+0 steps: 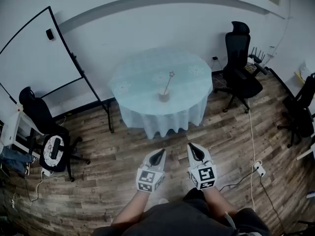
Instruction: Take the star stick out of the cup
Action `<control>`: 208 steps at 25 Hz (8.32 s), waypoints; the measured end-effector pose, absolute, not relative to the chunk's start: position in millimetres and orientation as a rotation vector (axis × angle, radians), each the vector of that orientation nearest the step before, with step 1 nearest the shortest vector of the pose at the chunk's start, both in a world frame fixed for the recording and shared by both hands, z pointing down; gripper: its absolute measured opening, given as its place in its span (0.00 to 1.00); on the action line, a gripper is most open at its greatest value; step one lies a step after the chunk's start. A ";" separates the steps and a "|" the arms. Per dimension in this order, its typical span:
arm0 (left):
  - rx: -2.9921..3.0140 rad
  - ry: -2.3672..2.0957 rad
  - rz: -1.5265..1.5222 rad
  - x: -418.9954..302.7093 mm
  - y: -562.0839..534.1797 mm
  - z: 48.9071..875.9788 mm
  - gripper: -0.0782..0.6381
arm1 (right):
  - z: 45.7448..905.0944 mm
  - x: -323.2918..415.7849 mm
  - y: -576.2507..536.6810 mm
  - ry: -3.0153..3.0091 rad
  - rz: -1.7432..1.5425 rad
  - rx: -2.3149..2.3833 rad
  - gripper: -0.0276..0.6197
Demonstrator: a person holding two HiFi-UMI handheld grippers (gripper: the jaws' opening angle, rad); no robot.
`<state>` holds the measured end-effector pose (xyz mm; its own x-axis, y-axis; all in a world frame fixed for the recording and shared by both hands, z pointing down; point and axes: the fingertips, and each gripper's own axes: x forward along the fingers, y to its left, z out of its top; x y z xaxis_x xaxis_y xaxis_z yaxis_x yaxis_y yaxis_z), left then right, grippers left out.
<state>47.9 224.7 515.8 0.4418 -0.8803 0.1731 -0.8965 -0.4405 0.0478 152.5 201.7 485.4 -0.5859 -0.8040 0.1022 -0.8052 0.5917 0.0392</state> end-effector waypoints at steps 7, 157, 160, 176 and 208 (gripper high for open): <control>2.586 -1.571 0.152 23.0 235.5 508.1 0.12 | 483.8 123.9 211.7 -2.712 -0.015 1.412 0.05; 2.347 -1.576 0.365 -150.9 -334.3 623.5 0.12 | 642.0 -11.4 -365.0 -2.495 0.491 1.347 0.09; 2.338 -1.571 0.375 -150.7 -338.2 628.5 0.12 | 648.6 -11.6 -372.8 -2.477 0.535 1.344 0.13; 2.309 -1.578 0.380 -151.8 -353.3 640.0 0.12 | 670.6 -17.8 -400.1 -2.442 0.593 1.286 0.14; 2.303 -1.562 0.378 -156.2 -344.5 641.4 0.12 | 647.0 -31.1 -395.4 -2.524 0.557 1.297 0.08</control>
<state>-156.2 -344.5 641.4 0.3628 -0.8431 0.3969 -0.9313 -0.3429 0.1228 -31.1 -395.4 647.0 -0.5733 -0.7230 0.3856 -0.8181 0.5311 -0.2206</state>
